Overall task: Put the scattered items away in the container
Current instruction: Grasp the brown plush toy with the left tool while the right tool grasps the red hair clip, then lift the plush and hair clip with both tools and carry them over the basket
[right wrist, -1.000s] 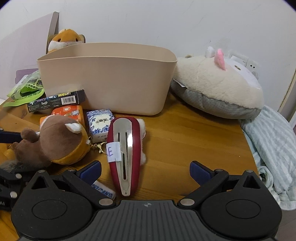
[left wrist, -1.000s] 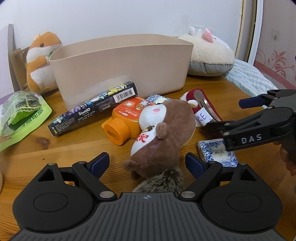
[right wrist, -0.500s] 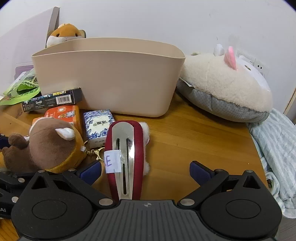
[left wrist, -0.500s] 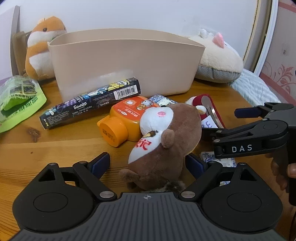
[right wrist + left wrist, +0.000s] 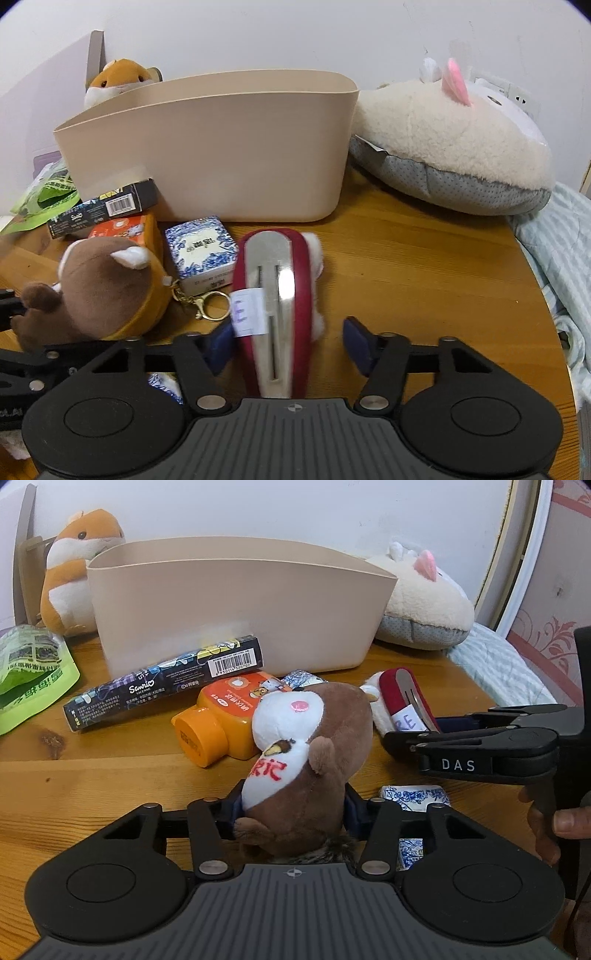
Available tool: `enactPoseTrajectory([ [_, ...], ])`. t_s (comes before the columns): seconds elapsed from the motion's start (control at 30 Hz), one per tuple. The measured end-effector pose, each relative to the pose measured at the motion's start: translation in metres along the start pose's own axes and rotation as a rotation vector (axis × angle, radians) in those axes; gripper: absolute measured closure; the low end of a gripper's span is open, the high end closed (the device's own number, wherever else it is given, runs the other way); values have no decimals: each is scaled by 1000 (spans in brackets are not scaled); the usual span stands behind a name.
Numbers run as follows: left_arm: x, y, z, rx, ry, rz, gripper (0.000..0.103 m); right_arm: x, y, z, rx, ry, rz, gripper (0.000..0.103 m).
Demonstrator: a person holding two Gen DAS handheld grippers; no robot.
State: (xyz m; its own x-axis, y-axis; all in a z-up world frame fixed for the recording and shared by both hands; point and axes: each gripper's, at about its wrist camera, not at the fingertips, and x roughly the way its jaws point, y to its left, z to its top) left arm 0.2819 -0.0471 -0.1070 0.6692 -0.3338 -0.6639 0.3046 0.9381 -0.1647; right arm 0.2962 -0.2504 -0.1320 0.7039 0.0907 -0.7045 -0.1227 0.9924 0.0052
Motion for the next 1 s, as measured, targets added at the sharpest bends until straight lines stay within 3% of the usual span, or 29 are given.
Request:
enactPoseTrajectory([
  [0.03,0,0,0,-2,0,0,53,-1,0,0,-2,0,3,63],
  [0.2,-2,0,-2,4,-1,1,54,-7,-2,-4,12,-5,20,68],
  [0.57,-16,1,-8,-3,-20,18,54,-30,-2,-11,13,-32,18,68],
  [1.0,-57,0,-9,-13,-102,15,54,-78,1,-9,-1,-122,2,68],
])
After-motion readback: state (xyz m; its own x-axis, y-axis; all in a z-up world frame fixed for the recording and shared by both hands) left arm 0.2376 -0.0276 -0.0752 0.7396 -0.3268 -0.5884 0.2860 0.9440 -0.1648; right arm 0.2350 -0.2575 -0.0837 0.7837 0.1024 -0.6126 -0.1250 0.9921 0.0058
